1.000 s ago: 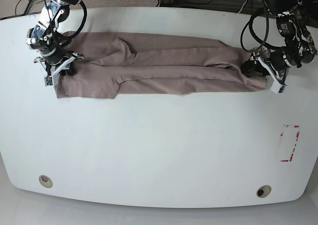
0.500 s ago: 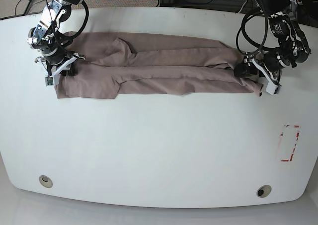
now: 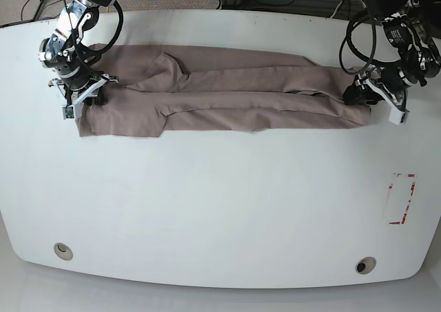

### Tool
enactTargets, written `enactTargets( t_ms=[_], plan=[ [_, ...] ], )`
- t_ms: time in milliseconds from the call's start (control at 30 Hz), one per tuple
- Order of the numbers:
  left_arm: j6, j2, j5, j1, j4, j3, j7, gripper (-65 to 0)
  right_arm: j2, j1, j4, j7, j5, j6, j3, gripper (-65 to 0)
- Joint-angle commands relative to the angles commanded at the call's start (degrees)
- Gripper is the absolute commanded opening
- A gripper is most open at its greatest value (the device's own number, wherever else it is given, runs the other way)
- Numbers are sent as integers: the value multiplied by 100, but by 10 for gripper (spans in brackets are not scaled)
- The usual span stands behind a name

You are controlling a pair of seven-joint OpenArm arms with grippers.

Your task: Layout the t-shirt on the table in an organized manner, then fold the t-shirt properly

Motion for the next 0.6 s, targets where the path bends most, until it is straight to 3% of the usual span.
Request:
enactTargets(
  t_ms=[467,600],
  plan=[
    [0,18,-44,-246,-536,-211,44,-250,0,9,0,0,0,0,0,-534],
    [0,26,-70,-360,-527,35,308,-251,0,0,0,0,0,0,0,-534]
  ],
)
